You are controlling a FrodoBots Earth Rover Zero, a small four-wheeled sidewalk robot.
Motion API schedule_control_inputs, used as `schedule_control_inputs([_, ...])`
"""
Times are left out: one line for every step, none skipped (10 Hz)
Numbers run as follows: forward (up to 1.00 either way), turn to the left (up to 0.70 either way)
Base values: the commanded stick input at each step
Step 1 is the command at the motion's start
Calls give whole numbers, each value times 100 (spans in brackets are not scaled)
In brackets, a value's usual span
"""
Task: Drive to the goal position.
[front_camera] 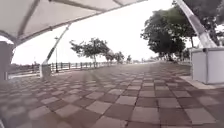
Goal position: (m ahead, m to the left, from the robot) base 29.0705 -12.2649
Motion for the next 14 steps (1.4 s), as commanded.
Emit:
schedule_control_inputs([70, -17])
schedule_control_inputs([79, -28])
schedule_control_inputs([85, -34])
schedule_control_inputs([85, -34])
schedule_control_inputs([85, -34])
schedule_control_inputs([85, -30])
schedule_control_inputs([85, -20])
schedule_control_inputs([85, 0])
schedule_control_inputs([85, 0])
schedule_control_inputs([85, -11])
schedule_control_inputs([85, -25])
schedule_control_inputs([85, -33])
schedule_control_inputs([85, -29])
schedule_control_inputs([85, 0])
